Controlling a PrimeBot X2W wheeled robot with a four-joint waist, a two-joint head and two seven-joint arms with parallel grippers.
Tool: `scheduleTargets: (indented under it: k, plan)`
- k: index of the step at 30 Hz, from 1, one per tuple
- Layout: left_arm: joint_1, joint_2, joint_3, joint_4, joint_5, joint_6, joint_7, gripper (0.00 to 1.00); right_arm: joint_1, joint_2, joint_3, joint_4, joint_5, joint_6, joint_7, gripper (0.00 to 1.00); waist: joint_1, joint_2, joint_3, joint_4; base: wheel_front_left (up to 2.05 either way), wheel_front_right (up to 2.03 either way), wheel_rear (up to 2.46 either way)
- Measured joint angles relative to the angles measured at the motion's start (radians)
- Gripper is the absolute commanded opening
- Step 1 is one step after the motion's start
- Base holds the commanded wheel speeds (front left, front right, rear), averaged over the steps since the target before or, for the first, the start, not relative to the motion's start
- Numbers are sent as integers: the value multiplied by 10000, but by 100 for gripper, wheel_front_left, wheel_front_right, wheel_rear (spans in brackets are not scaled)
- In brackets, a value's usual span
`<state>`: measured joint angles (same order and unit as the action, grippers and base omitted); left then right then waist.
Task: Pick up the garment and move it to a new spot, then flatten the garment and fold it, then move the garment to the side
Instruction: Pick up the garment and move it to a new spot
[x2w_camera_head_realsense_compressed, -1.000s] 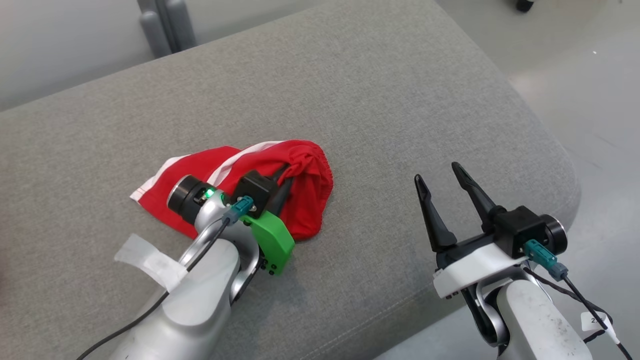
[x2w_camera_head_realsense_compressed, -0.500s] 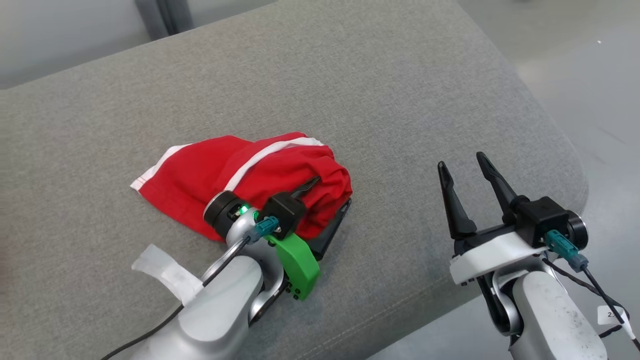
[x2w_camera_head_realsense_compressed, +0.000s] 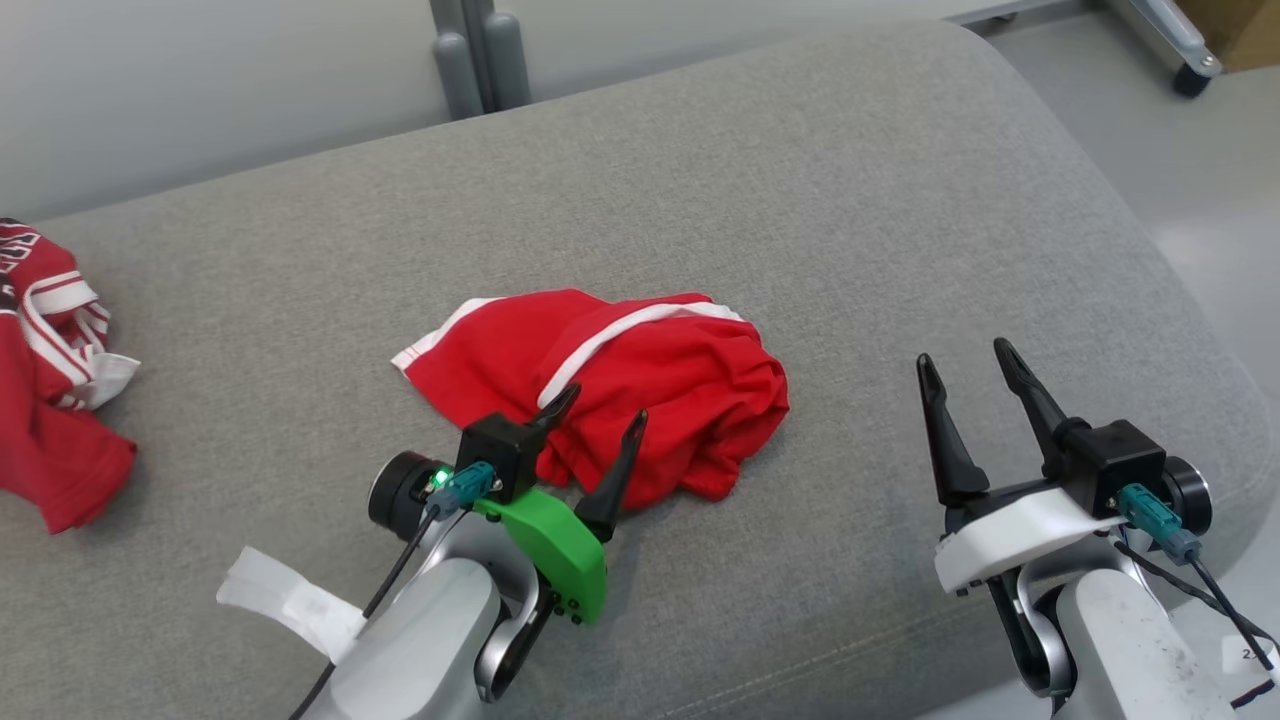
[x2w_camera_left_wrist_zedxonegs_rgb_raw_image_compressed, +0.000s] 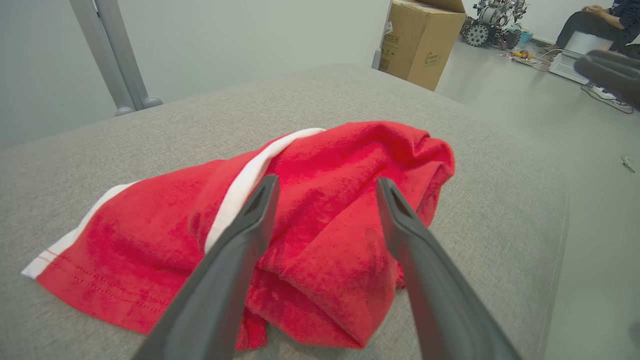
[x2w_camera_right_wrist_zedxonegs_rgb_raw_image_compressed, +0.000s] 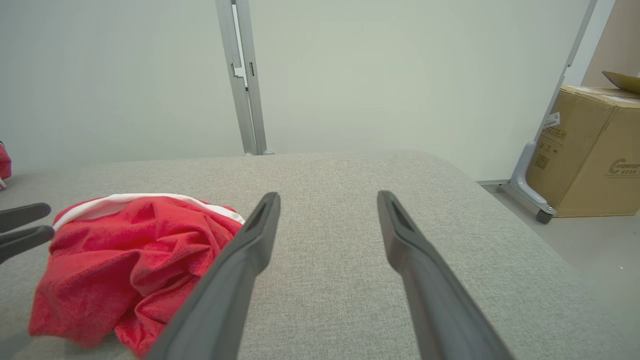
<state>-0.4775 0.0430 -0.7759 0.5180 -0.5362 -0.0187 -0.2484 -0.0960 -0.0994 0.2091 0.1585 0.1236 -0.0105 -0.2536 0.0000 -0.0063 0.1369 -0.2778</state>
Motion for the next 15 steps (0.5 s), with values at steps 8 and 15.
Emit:
scheduleTargets:
  k: [8, 15]
  plan:
    - [373, -4, 504, 744, -119, 702, 0, 100, 223, 63, 575, 98, -6, 224, 0, 100, 0, 0, -650, 598, 0, 0, 0]
    - [357, 38, 732, 1530, -46, 909, 0, 100, 222, 56, 617, 84, -25, 278, 0, 100, 0, 0, -669, 261, 0, 0, 0]
